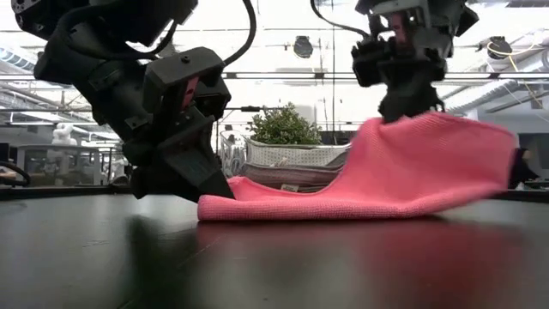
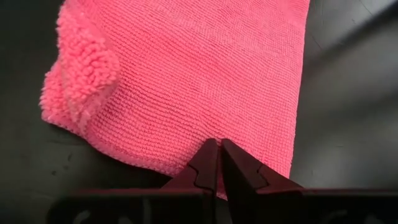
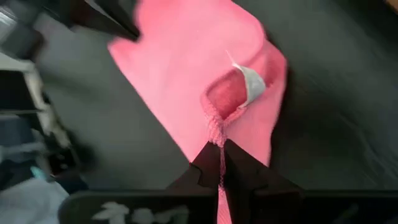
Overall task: Fold microfiber towels
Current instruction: Fold the pink microfiber towel
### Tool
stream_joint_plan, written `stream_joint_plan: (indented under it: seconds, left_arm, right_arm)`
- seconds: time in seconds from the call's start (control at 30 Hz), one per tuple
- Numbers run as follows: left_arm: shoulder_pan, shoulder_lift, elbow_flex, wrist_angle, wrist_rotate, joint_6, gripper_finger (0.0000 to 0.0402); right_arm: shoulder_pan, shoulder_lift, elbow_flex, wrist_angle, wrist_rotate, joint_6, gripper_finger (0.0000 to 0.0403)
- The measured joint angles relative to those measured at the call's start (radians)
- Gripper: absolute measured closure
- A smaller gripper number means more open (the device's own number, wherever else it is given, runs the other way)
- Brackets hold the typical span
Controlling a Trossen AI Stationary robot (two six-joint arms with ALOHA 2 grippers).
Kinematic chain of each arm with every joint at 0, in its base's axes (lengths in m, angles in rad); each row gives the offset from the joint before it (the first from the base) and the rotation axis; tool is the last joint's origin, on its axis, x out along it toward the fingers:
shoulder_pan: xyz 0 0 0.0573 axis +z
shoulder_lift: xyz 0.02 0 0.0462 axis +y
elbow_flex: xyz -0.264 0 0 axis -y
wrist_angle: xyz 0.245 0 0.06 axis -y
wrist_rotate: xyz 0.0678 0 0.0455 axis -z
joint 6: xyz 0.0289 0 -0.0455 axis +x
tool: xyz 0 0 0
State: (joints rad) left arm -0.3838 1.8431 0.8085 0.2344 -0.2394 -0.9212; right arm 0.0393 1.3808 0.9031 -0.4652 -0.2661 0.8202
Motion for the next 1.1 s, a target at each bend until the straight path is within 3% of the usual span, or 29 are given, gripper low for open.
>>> stream_joint_plan:
  seconds: [0.33,0.8,0.93,1.1]
  left_arm:
    - [0.033,0.0,0.0,0.011,0.0,0.048,0.0376]
    - [0.044,0.0,-0.001,0.068,0.031,0.115,0.0376]
    - [0.044,0.0,0.0,0.05,0.06,0.116,0.0376]
    - [0.044,0.0,0.0,0.029,0.091,0.128,0.0376]
  right_arm:
    - [0.0,0.043,0.001,0.293,0.0,0.09,0.0403]
    - [0.0,0.345,0.001,0.839,-0.022,0.214,0.0403]
    - [0.001,0.409,0.028,0.897,-0.022,0.227,0.0403]
    - [0.001,0.424,0.086,0.906,-0.021,0.123,0.0399]
